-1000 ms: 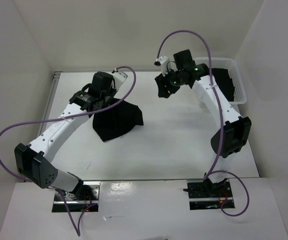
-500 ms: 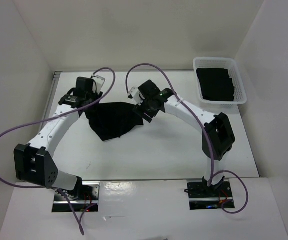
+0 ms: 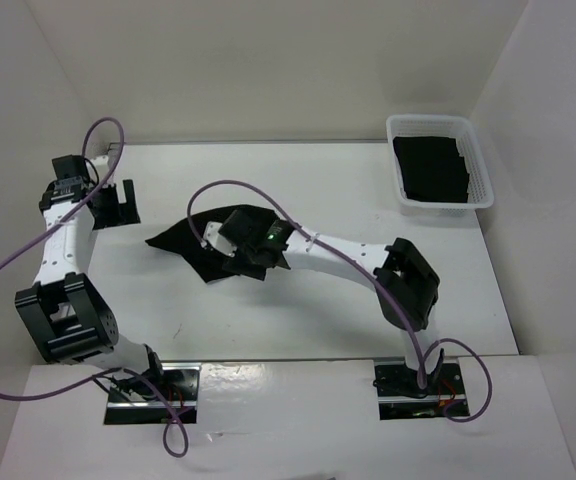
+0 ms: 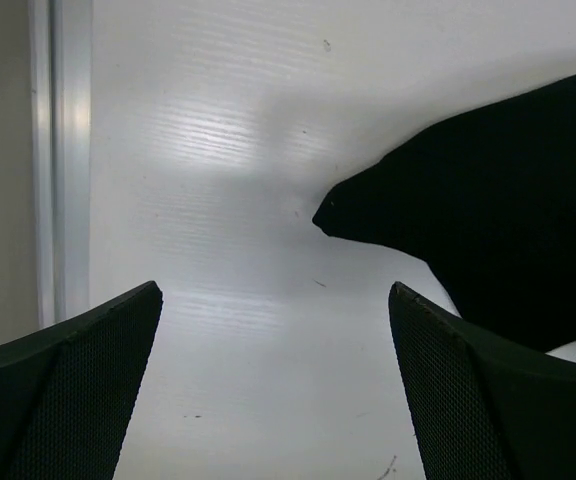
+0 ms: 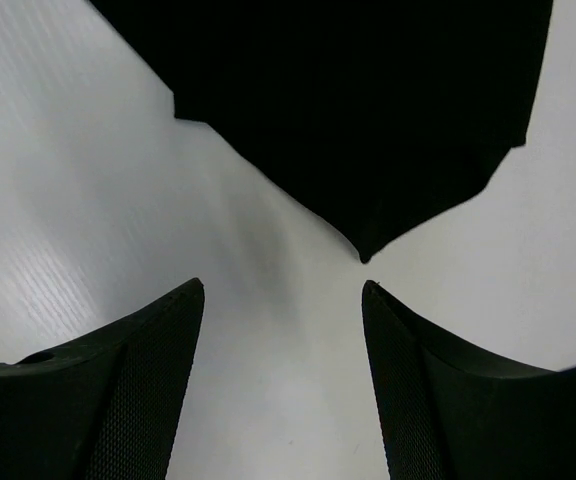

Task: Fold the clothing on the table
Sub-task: Flatten the skirt out

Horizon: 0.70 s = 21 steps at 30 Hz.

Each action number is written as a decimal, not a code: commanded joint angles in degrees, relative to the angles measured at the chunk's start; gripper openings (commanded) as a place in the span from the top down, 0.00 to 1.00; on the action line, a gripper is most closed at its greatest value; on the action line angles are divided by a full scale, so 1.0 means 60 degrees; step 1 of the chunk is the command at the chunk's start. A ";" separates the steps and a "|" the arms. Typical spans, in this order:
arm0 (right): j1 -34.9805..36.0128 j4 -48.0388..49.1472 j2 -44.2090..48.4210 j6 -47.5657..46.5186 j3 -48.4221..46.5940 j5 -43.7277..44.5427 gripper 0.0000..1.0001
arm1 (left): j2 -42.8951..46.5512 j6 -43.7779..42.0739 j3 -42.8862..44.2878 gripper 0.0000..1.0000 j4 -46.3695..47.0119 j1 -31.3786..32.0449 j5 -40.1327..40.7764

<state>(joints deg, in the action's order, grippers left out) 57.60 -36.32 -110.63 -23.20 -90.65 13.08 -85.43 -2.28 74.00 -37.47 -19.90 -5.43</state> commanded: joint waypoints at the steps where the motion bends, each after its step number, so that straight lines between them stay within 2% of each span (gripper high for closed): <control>1: 0.0271 0.0880 -0.0369 -0.0205 -0.0053 0.0675 0.31 | 0.0044 0.0249 0.0454 0.00 -0.0638 -0.0590 -0.1334; 3: 0.0403 0.0969 -0.0501 -0.0307 -0.0140 0.0778 0.32 | 0.0044 0.0249 0.0455 0.00 -0.0815 -0.1061 -0.2165; 8: 0.0492 0.1451 -0.0838 -0.0308 -0.0228 0.0779 0.35 | 0.0044 -0.0058 0.0266 0.00 -0.1297 -0.2116 -0.2962; 21: 0.0756 0.2243 -0.1425 -0.0717 -0.0347 0.0486 0.35 | 0.0132 -0.0249 -0.0204 0.00 -0.1298 -0.2206 -0.3328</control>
<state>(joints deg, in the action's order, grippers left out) 60.73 -27.62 -118.91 -26.02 -90.98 16.08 -85.41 -2.52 73.58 -45.04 -33.08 -22.98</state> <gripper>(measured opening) 0.656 1.000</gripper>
